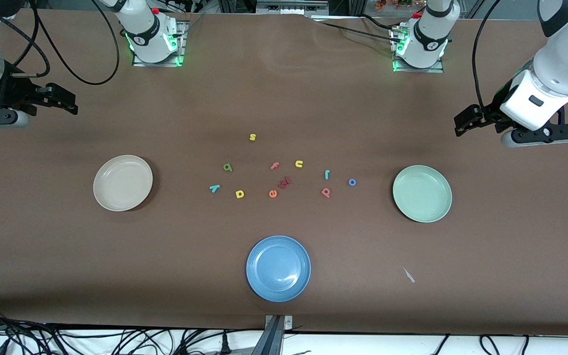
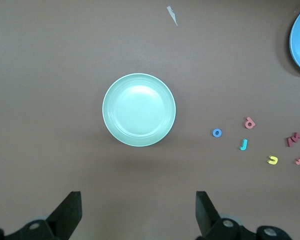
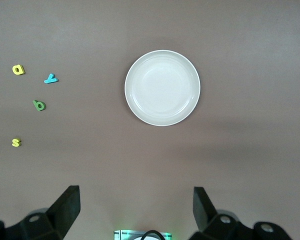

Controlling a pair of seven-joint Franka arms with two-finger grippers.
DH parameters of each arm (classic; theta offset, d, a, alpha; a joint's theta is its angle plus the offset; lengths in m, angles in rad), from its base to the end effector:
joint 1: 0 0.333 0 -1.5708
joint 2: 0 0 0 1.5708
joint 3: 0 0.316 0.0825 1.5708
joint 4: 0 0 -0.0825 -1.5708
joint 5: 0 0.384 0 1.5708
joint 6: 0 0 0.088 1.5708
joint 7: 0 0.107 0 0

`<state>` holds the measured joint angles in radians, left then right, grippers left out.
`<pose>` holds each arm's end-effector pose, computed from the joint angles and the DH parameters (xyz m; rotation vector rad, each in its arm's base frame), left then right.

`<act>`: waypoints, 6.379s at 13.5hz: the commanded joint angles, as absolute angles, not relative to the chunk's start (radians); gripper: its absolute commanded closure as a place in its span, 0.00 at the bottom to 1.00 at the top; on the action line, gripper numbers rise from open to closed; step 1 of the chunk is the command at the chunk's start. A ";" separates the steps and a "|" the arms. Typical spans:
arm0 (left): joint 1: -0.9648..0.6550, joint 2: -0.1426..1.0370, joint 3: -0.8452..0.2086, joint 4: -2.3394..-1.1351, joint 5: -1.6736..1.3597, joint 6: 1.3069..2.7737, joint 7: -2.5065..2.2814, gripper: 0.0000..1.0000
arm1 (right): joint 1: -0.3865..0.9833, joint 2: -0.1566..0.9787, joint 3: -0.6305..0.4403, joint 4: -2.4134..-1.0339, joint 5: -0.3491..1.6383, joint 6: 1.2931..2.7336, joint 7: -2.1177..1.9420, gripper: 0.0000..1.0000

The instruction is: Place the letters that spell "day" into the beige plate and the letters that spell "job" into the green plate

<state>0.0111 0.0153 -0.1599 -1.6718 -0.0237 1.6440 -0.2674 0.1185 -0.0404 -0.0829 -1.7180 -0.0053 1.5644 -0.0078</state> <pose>0.5551 -0.0850 0.5745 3.1184 0.1886 -0.0740 0.5354 0.0177 0.5768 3.1323 0.0688 -0.1777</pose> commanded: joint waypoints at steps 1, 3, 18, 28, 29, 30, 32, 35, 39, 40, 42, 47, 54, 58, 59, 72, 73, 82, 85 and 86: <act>0.006 0.006 -0.163 -1.677 0.012 1.646 -0.255 0.00 | 0.115 -0.048 -0.081 -1.720 -0.002 1.563 -0.009 0.00; 0.006 0.006 -0.163 -1.677 0.012 1.644 -0.255 0.00 | 0.114 -0.046 -0.081 -1.717 -0.002 1.565 -0.014 0.00; 0.006 0.006 -0.163 -1.677 0.012 1.643 -0.253 0.00 | 0.115 -0.046 -0.083 -1.717 -0.002 1.563 -0.014 0.00; 0.006 0.006 -0.163 -1.677 0.012 1.643 -0.253 0.00 | 0.115 -0.046 -0.078 -1.717 0.000 1.559 -0.011 0.00; 0.006 0.006 -0.163 -1.677 0.012 1.643 -0.253 0.00 | 0.115 -0.046 -0.080 -1.717 0.000 1.557 -0.011 0.00; 0.006 0.006 -0.163 -1.677 0.012 1.643 -0.253 0.00 | 0.115 -0.046 -0.080 -1.717 0.000 1.557 -0.011 0.00; 0.006 0.006 -0.163 -1.677 0.012 1.643 -0.253 0.00 | 0.115 -0.046 -0.080 -1.717 0.000 1.555 -0.011 0.00; 0.006 0.006 -0.163 -1.677 0.012 1.643 -0.253 0.00 | 0.115 -0.046 -0.080 -1.717 0.000 1.557 -0.012 0.00; 0.006 0.006 -0.163 -1.677 0.012 1.643 -0.253 0.00 | 0.115 -0.046 -0.080 -1.717 0.000 1.555 -0.012 0.00; 0.006 0.006 -0.163 -1.677 0.012 1.643 -0.253 0.00 | 0.115 -0.046 -0.080 -1.717 0.000 1.555 -0.012 0.00; 0.006 0.006 -0.163 -1.677 0.012 1.643 -0.253 0.00 | 0.115 -0.046 -0.080 -1.717 0.000 1.557 -0.012 0.00; 0.006 0.006 -0.163 -1.677 0.012 1.643 -0.255 0.00 | 0.115 -0.046 -0.081 -1.717 0.000 1.555 -0.012 0.00; 0.006 0.006 -0.163 -1.677 0.012 1.643 -0.255 0.00 | 0.115 -0.046 -0.081 -1.718 0.000 1.555 -0.012 0.00; 0.006 0.006 -0.163 -1.677 0.012 1.643 -0.255 0.00 | 0.115 -0.046 -0.081 -1.718 0.000 1.555 -0.012 0.00; 0.006 0.006 -0.163 -1.677 0.012 1.643 -0.255 0.00 | 0.115 -0.046 -0.081 -1.718 0.000 1.555 -0.012 0.00; 0.006 0.006 -0.163 -1.677 0.012 1.643 -0.255 0.00 | 0.115 -0.046 -0.081 -1.718 0.000 1.554 -0.014 0.00; 0.006 0.006 -0.163 -1.677 0.012 1.643 -0.255 0.00 | 0.115 -0.046 -0.081 -1.720 0.000 1.554 -0.014 0.00; 0.006 0.006 -0.163 -1.677 0.011 1.641 -0.255 0.00 | 0.115 -0.043 -0.081 -1.720 -0.002 1.552 -0.015 0.00; 0.006 0.006 -0.163 -1.677 0.011 1.641 -0.255 0.00 | 0.126 0.012 -0.075 -1.720 0.000 1.537 -0.025 0.00; 0.006 0.006 -0.163 -1.677 0.011 1.641 -0.255 0.00 | 0.158 0.038 -0.065 -1.709 -0.002 1.525 -0.022 0.00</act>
